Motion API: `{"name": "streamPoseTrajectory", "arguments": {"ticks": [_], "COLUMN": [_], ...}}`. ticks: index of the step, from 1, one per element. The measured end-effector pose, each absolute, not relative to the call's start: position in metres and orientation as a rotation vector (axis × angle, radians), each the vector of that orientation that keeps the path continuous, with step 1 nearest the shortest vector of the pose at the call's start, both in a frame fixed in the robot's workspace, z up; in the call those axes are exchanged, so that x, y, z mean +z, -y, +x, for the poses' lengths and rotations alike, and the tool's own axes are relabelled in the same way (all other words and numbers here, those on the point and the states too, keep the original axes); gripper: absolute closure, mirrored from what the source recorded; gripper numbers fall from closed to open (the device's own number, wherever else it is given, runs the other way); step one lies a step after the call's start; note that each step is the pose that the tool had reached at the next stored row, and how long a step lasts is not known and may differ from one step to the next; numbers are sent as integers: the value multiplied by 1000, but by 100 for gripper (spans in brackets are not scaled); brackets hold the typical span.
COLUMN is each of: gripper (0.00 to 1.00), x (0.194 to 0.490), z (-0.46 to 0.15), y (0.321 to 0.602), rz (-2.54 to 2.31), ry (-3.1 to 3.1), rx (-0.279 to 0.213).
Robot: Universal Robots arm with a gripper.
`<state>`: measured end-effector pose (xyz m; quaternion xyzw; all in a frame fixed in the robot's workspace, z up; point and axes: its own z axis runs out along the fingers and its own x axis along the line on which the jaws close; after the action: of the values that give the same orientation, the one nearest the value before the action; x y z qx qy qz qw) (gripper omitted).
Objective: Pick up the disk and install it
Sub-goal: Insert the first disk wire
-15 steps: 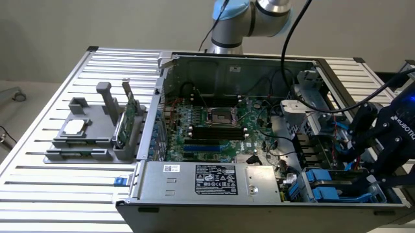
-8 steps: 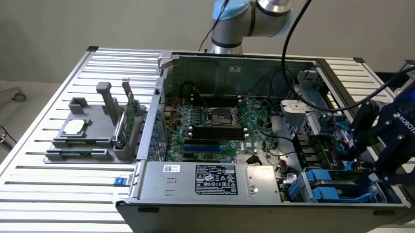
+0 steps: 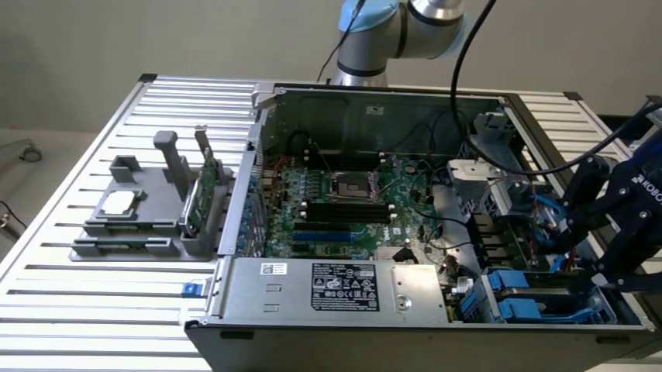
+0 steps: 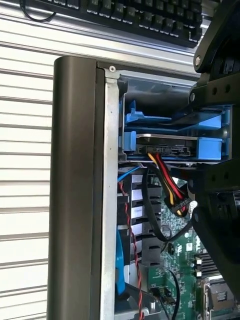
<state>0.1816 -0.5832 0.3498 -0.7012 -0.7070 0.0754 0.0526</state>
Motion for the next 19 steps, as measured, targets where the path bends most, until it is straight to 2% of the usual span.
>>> {"name": "streamPoseTrajectory", "arguments": {"ticks": [10, 19], "gripper": [52, 52], "x": [367, 370], "z": [179, 163], "y": [583, 583], "rz": [-2133, -2141], "ry": [2148, 2142], "rx": [229, 227]}}
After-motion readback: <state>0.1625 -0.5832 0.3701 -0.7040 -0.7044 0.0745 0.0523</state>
